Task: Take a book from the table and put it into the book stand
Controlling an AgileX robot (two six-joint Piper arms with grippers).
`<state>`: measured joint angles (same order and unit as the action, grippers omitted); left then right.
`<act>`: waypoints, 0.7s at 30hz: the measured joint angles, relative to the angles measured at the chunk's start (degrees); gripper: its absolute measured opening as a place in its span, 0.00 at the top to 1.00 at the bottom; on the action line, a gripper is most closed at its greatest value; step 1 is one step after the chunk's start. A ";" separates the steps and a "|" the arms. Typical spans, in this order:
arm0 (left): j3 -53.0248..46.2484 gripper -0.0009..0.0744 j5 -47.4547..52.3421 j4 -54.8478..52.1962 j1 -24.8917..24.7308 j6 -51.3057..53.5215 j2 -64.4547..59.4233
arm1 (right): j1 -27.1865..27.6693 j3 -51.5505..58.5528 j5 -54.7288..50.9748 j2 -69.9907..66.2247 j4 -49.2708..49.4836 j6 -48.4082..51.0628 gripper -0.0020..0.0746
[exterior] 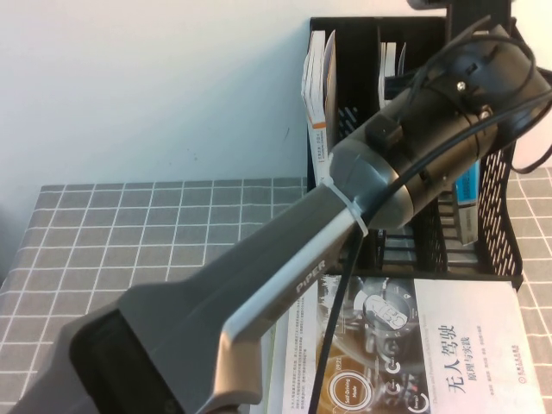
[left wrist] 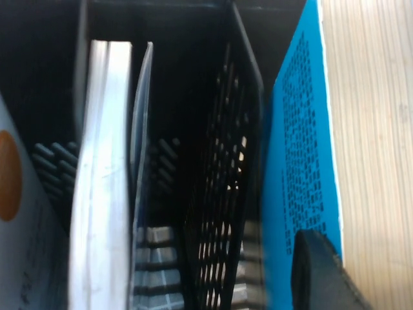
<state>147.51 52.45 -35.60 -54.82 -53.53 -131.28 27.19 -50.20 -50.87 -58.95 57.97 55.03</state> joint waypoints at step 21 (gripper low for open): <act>0.44 0.32 -10.22 27.79 13.92 14.27 -1.46 | 0.00 0.00 -1.90 0.00 0.00 2.21 0.98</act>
<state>147.95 42.23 -7.81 -40.90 -39.26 -132.74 27.19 -50.20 -52.77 -58.95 57.97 57.24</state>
